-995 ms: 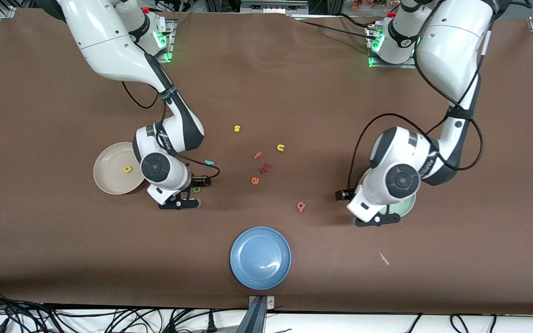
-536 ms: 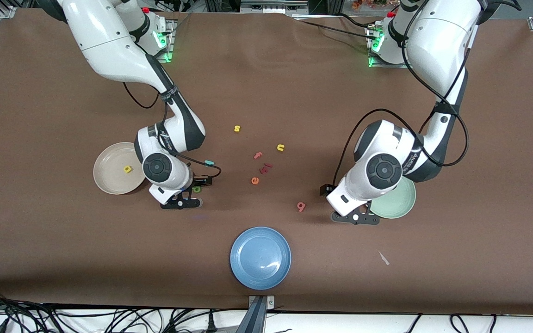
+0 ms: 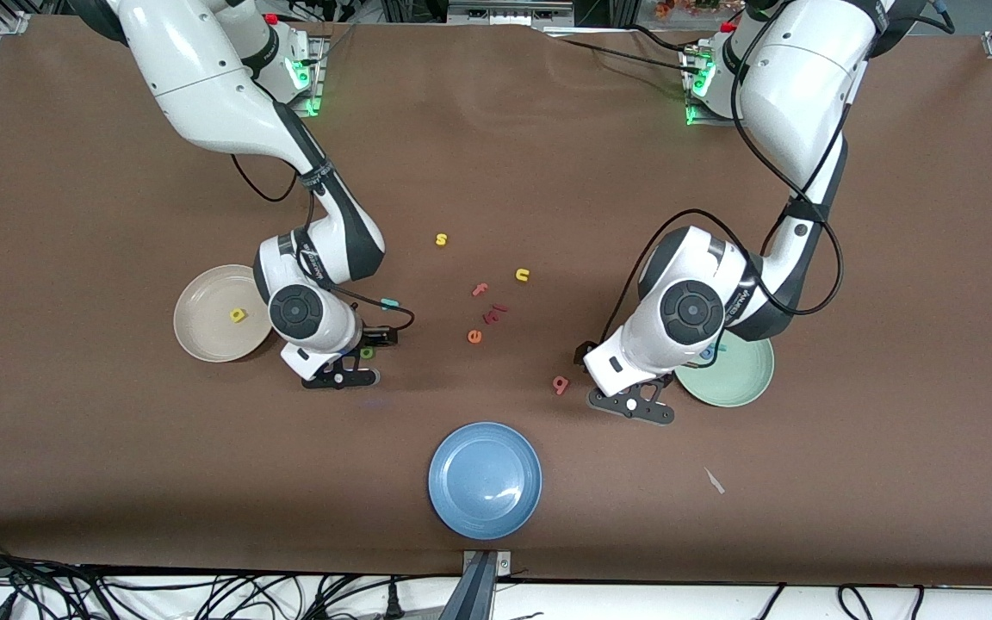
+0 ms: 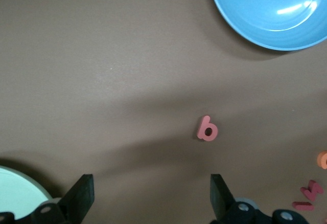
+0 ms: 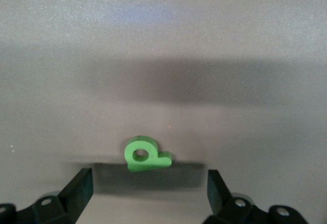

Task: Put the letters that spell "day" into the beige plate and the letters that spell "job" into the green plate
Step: 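Grasp the green letter with the right gripper while the left gripper grasps the pink letter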

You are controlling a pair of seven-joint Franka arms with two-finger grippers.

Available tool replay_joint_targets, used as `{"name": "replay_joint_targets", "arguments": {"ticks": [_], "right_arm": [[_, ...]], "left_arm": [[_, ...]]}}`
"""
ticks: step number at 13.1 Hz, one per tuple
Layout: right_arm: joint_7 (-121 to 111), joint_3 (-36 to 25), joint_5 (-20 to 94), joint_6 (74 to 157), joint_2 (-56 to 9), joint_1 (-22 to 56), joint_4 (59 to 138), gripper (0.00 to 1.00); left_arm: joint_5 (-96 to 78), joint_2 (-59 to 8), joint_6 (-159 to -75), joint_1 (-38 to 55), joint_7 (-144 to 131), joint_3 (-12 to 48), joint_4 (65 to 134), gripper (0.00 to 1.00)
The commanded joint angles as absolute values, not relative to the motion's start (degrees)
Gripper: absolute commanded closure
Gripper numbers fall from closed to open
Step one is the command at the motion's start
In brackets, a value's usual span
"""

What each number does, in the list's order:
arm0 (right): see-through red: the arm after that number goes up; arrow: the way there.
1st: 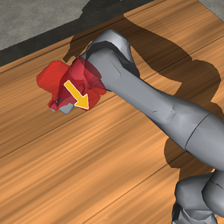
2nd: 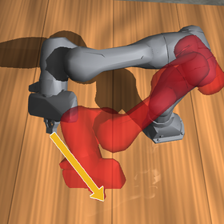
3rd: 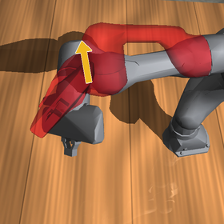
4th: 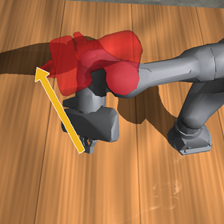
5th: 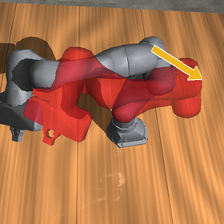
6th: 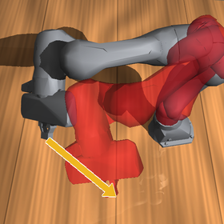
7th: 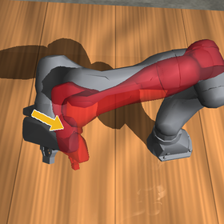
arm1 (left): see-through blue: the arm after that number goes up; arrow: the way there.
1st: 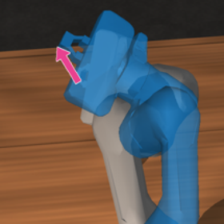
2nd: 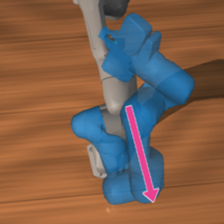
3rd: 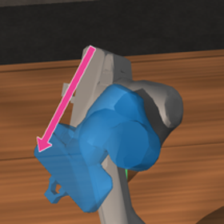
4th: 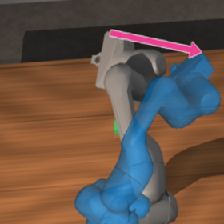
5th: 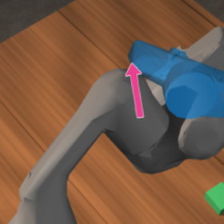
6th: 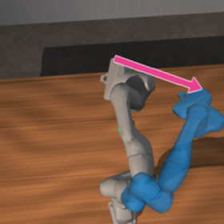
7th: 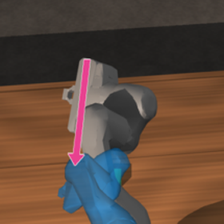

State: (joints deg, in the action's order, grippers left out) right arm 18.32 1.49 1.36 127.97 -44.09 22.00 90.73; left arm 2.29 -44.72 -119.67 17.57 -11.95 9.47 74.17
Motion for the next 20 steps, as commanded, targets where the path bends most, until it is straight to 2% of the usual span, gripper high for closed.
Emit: {"name": "replay_joint_targets", "arguments": {"ticks": [1,2,3,10,16,20], "right_arm": [[18.37,1.76,1.93,128.32,-45.35,21.54,89.12,0.13],[18.37,1.76,1.93,128.32,-45.44,21.45,89.12,0.23],[18.37,1.76,1.93,128.32,-45.44,21.45,89.12,0.27],[18.63,1.76,2.89,128.32,-46.05,21.45,88.07,0.36],[18.54,1.76,3.87,128.32,-46.23,21.45,87.63,0.4],[18.46,1.76,3.87,128.32,-46.23,21.45,87.36,0.5]], "left_arm": [[2.64,-45.7,-120.31,17.75,-10.64,10.54,72.77,0.0],[2.72,-45.88,-123.28,18.54,-10.63,10.63,73.38,0.0],[2.72,-46.05,-124.88,19.94,-10.63,10.63,73.56,0.0],[3.43,-52.38,-138.24,22.24,-1.09,10.55,73.83,0.0],[3.6,-53.79,-138.69,22.41,10.28,10.46,74.97,0.02],[5.7,-54.14,-138.69,23.2,10.81,10.37,75.49,0.03]]}}
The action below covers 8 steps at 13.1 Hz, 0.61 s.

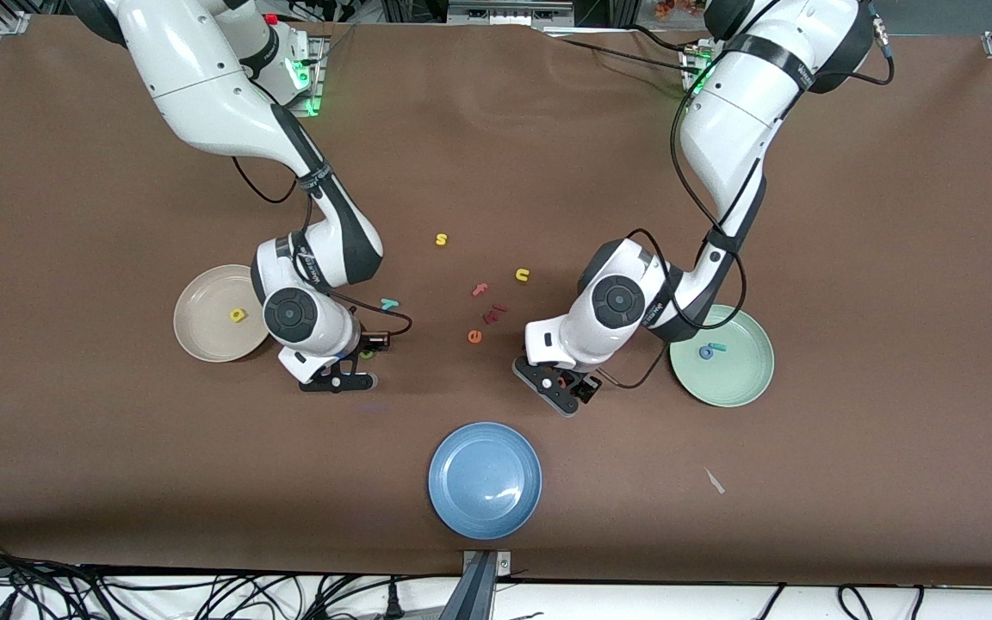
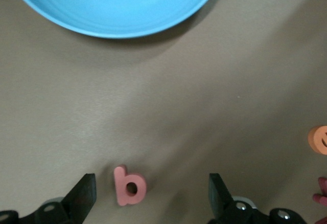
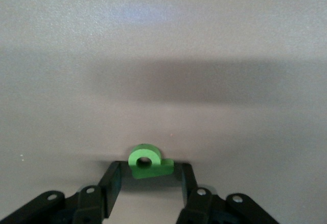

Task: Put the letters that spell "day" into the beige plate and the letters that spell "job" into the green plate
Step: 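Grasp the green letter with the right gripper while the left gripper grasps the pink letter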

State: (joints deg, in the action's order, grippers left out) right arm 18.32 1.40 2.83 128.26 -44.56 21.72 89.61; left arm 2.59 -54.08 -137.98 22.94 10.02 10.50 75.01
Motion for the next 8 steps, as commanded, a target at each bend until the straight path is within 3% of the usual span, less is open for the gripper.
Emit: {"name": "replay_joint_targets", "arguments": {"ticks": [1,8], "right_arm": [[18.46,1.76,3.87,128.32,-46.23,21.45,87.36,0.51],[18.9,1.76,3.87,128.41,-46.58,21.45,87.28,0.66]], "left_arm": [[6.06,-54.14,-138.69,23.2,10.81,10.28,75.5,0.03],[6.15,-54.76,-138.69,22.85,10.9,10.11,76.11,0.11]]}}
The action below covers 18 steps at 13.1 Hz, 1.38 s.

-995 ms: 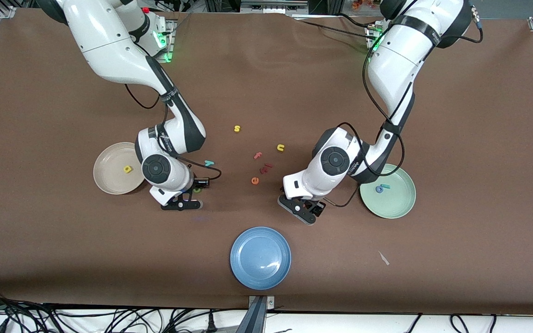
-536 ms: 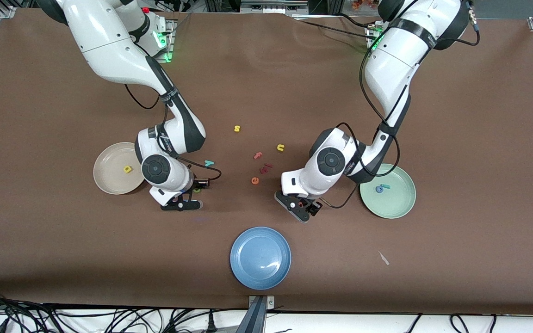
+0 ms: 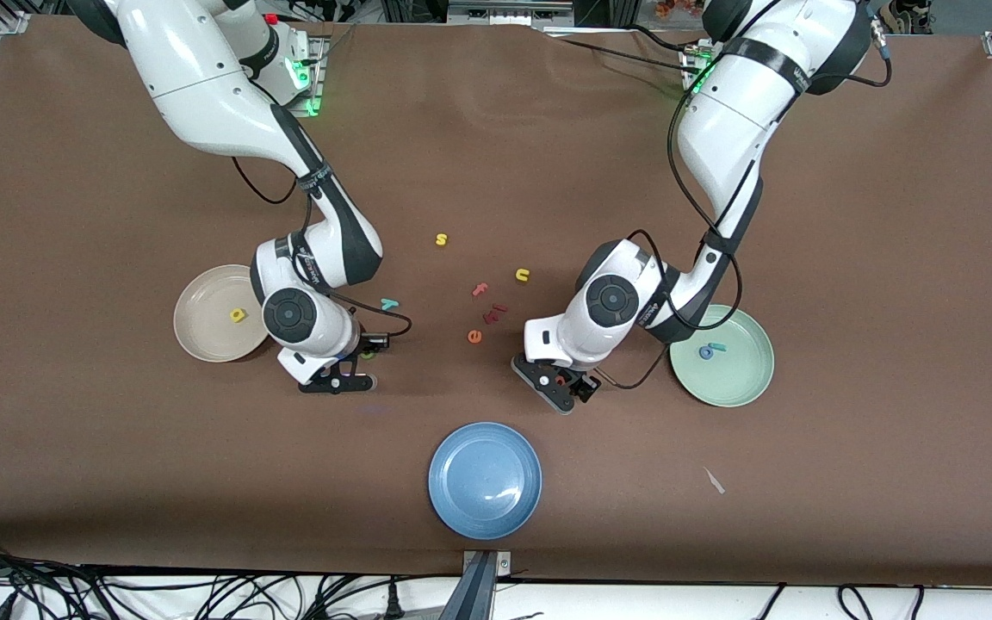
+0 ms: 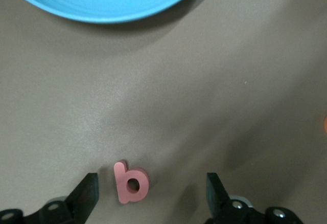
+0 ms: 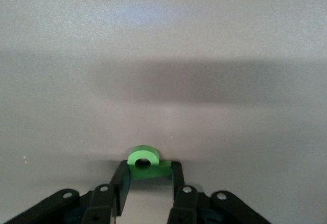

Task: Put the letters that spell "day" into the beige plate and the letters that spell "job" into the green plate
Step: 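Drop the green letter on the beige plate while the left gripper drops the pink letter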

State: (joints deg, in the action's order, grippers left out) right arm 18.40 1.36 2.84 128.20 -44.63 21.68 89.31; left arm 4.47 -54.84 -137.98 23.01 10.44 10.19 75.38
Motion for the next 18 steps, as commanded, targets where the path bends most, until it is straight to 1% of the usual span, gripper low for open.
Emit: {"name": "replay_joint_targets", "arguments": {"ticks": [1,2,3,4,5,7,8,9,12,13,16,18], "right_arm": [[18.9,1.76,3.87,128.32,-46.58,21.45,87.28,0.69],[18.46,1.76,3.87,128.32,-46.5,21.45,87.28,0.71],[18.37,1.76,3.95,127.62,-45.97,21.53,87.19,0.72],[18.28,1.76,4.04,127.62,-45.88,21.45,86.84,0.74],[18.28,1.76,4.04,127.53,-45.88,21.36,86.84,0.75],[17.59,1.58,3.96,126.05,-44.66,21.45,86.92,0.75],[16.88,1.23,4.04,123.25,-43.6,21.1,87.01,0.76],[16.0,1.14,3.96,121.4,-41.68,21.01,87.97,0.76],[11.45,-1.66,3.69,121.2,-34.92,21.01,95.51,0.76],[9.16,-3.06,3.52,121.38,-32.46,21.01,98.67,0.76],[0.39,-7.36,2.99,121.11,-25.86,21.09,106.5,0.76],[-4.9,-11.23,2.81,121.38,-25.05,21.09,109.5,0.76]], "left_arm": [[6.15,-54.84,-138.78,22.85,10.9,10.11,76.29,0.13],[6.15,-54.84,-139.21,22.76,10.9,10.11,76.38,0.15],[6.15,-54.84,-139.57,22.68,10.9,10.11,76.64,0.27],[6.07,-54.76,-139.57,22.59,10.9,10.11,76.73,0.42],[6.06,-54.76,-139.66,22.5,10.9,10.11,76.73,0.51],[6.06,-54.76,-139.66,22.33,10.81,10.02,77.51,0.81],[6.06,-54.67,-139.66,22.06,10.81,10.11,77.52,0.96],[6.06,-54.49,-139.57,21.97,10.72,10.11,77.52,1.0],[6.06,-53.01,-138.69,21.62,10.11,10.11,77.52,1.0],[5.89,-51.87,-137.04,21.19,10.02,10.19,77.61,1.0],[5.45,-46.95,-125.2,21.09,8.71,10.2,77.61,1.0],[5.97,-44.13,-116.15,19.96,7.91,9.93,77.87,1.0]]}}
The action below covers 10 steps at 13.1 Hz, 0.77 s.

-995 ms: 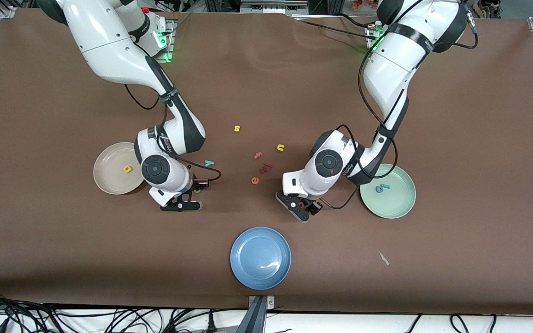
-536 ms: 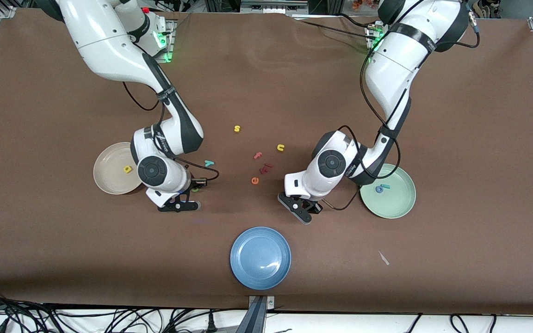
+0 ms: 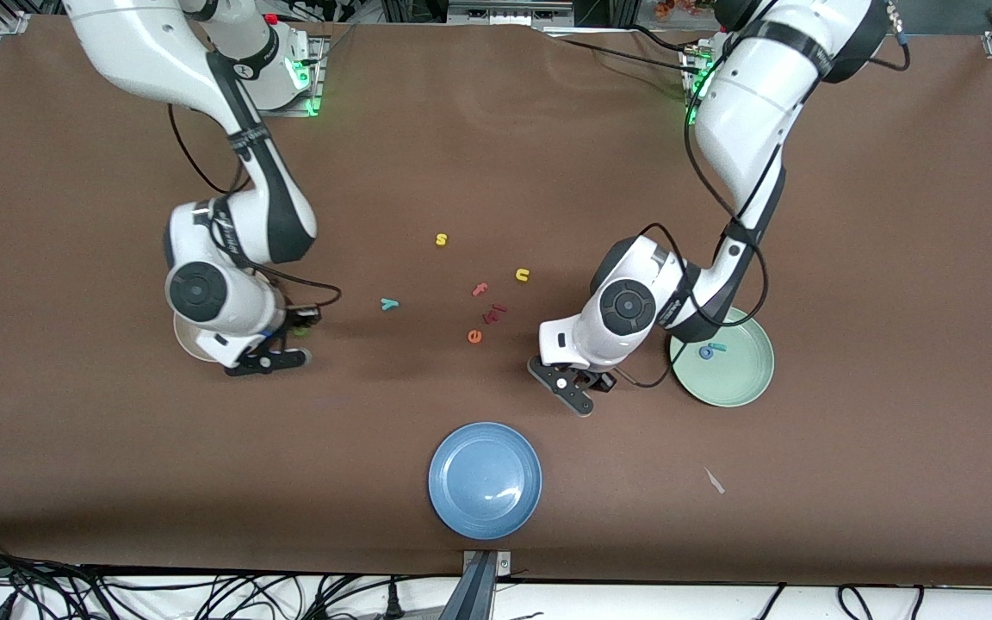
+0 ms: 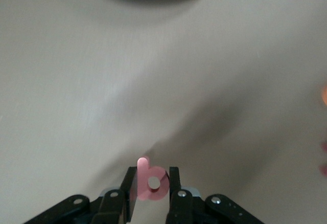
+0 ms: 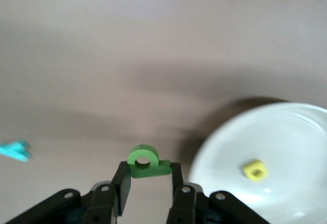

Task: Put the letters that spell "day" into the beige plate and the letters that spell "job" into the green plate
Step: 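Drop the green letter on the beige plate while the left gripper drops the pink letter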

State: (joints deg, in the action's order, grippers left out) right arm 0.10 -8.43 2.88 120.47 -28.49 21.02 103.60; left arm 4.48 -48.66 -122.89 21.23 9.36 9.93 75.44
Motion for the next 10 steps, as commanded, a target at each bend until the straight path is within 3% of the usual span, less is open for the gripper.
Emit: {"name": "replay_joint_targets", "arguments": {"ticks": [1,4,5,6,10], "right_arm": [[-7.36,-12.73,2.81,121.72,-25.05,21.09,110.38,0.76],[-11.16,-15.99,2.9,124.44,-26.01,21.01,112.58,0.72],[-11.08,-16.08,3.34,124.71,-26.54,20.74,112.76,0.47],[-10.73,-16.08,3.86,124.28,-26.46,20.66,112.33,0.0],[-0.57,-12.85,4.83,122.52,-26.37,22.15,109.95,0.0]], "left_arm": [[6.15,-43.16,-113.15,18.91,8.0,9.93,78.31,1.0],[9.38,-40.26,-111.97,15.48,10.97,10.02,83.22,1.0],[11.49,-39.99,-111.97,14.95,12.38,9.93,84.1,1.0],[13.34,-39.73,-111.97,13.81,14.05,10.02,84.72,1.0],[13.71,-39.29,-112.32,10.03,18.63,10.2,86.92,1.0]]}}
